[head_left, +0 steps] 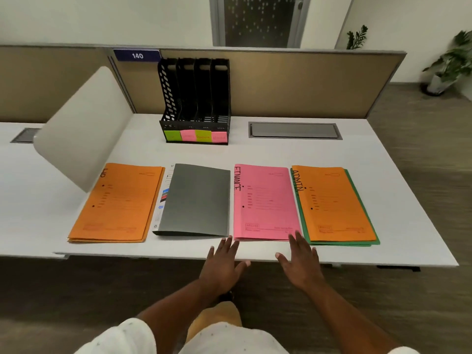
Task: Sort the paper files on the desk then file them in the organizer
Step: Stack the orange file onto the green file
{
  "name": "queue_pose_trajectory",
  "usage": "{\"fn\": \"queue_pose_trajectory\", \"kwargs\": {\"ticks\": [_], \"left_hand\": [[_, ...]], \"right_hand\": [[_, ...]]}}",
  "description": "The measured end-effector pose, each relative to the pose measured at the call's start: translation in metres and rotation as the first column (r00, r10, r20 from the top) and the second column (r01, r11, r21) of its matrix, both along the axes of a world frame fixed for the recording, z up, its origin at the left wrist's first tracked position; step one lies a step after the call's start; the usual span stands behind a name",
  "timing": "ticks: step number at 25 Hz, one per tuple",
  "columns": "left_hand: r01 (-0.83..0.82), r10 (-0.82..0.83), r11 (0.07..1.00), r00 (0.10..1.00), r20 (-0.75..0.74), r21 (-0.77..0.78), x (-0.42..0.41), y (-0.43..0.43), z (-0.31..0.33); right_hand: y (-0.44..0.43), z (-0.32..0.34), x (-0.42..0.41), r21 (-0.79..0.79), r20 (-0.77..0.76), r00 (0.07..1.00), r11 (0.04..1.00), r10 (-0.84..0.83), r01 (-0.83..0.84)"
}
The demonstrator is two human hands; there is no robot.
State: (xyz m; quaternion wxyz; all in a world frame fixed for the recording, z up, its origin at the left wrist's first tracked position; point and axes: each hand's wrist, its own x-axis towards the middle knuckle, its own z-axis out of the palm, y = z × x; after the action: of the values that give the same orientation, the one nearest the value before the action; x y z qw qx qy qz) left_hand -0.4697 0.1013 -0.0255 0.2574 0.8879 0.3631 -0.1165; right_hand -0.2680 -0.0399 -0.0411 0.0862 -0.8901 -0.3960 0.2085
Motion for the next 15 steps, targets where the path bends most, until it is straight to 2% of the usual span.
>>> {"fn": "queue_pose_trajectory", "kwargs": {"ticks": [4,9,12,15], "left_hand": [[-0.035,0.035,0.999,0.999,0.04,-0.009,-0.032,0.038,0.006],[-0.051,0.053,0.998,0.994,0.091,-0.029,-0.087,0.115,0.008],[-0.068,0.069,0.998,0.993,0.097,-0.015,-0.145,0.19,0.006],[-0.104,0.104,0.995,0.994,0.034,0.002,-0.202,0.268,0.004]], "right_hand": [[0.037,-0.006,-0.031,0.0,0.013,1.0,1.0,-0.004,0.004],[0.129,-0.012,-0.072,0.034,0.055,0.998,0.999,-0.036,0.034],[0.2,-0.017,-0.115,0.062,0.033,0.997,0.996,-0.066,0.063],[0.268,-0.015,-0.163,0.068,0.012,0.999,0.997,-0.044,0.043]]}}
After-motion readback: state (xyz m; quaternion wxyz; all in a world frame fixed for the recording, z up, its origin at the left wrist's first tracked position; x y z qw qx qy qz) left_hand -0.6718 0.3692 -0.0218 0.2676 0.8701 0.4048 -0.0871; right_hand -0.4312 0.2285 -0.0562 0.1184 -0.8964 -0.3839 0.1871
